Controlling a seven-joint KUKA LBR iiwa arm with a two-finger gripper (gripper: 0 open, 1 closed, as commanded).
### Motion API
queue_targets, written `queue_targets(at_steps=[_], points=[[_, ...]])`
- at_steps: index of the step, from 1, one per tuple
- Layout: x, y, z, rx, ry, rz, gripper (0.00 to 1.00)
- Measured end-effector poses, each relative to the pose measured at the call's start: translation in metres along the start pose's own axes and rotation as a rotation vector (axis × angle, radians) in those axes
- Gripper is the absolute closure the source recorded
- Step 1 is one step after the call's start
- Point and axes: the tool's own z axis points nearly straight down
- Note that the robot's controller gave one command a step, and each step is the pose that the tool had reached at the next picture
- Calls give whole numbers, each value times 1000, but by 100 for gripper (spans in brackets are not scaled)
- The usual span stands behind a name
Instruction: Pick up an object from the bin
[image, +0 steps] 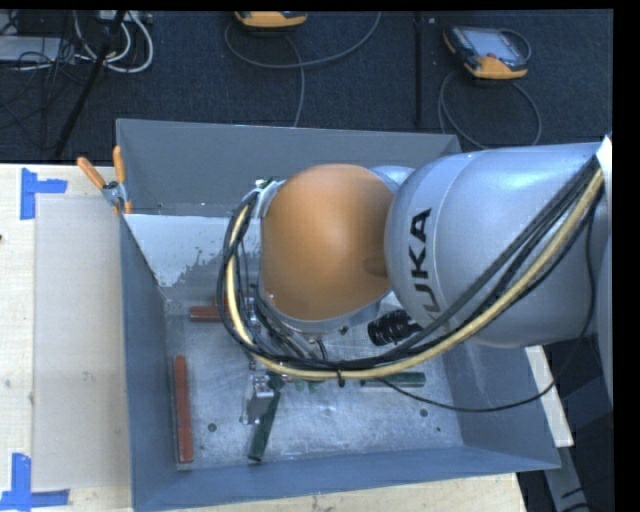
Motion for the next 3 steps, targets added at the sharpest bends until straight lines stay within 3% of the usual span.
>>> queue_targets(at_steps=[1, 2, 3], points=[[-2, -1, -4, -2, -8, 4, 0], [-41, -47, 41, -7, -16, 16, 0], [-27, -78, 79, 2, -7, -85, 0]])
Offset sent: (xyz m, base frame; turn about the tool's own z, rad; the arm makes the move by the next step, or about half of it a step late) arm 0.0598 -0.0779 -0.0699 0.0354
